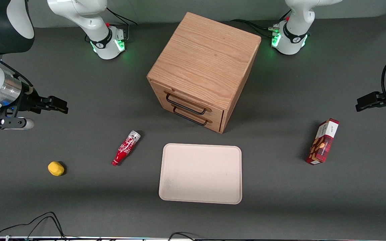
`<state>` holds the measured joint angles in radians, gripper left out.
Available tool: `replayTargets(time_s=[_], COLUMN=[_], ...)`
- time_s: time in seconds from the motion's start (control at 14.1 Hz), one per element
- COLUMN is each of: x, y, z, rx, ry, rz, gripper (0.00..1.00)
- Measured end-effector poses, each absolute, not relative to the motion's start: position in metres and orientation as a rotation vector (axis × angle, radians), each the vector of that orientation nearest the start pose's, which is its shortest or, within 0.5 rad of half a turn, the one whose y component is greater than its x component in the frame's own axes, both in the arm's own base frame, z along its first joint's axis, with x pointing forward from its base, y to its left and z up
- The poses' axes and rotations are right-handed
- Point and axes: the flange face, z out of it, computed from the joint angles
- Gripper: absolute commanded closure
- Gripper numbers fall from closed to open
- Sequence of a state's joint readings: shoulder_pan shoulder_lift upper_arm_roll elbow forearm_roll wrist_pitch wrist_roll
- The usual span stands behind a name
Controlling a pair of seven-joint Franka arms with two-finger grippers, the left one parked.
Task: Place coke bottle on tray
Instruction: 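Move the right gripper down over the red Coca-Cola bottle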
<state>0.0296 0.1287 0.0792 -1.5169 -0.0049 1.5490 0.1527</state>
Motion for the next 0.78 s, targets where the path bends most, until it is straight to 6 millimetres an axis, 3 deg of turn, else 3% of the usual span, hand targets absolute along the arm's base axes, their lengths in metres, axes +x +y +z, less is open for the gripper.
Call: replayTargets(time_s=[0.35, 0.57, 0.78], x=[0.585, 0.585, 0.592], y=[0.059, 0.059, 0.07], z=[0.573, 0.57, 0.547], rx=[-3.144, -3.141, -3.134], ry=[0.073, 0.161, 0.299], rz=[0.166, 0.187, 0.25], gripper=[0.0, 0.0, 0.0])
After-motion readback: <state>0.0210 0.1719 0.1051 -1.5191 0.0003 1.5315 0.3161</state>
